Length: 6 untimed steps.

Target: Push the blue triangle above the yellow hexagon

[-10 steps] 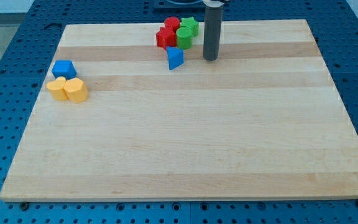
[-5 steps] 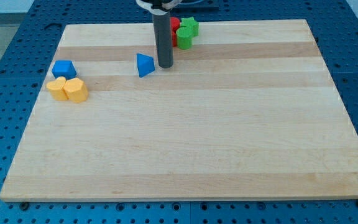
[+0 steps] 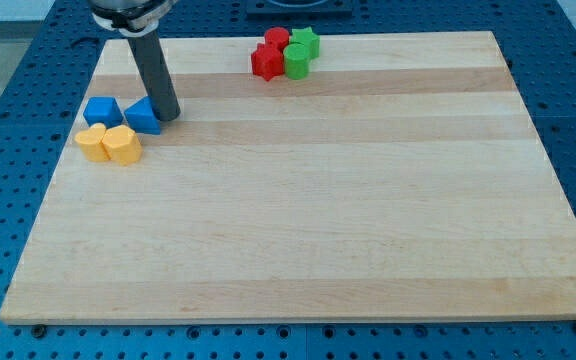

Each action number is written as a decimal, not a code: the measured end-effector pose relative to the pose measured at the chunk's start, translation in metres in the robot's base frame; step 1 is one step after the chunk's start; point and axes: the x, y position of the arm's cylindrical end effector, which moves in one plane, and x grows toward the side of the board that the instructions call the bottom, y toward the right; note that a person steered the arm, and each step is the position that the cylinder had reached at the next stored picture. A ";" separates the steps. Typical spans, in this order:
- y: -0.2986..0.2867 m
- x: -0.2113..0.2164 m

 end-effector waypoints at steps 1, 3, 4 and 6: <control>0.006 -0.010; -0.034 -0.019; -0.064 -0.019; -0.069 -0.041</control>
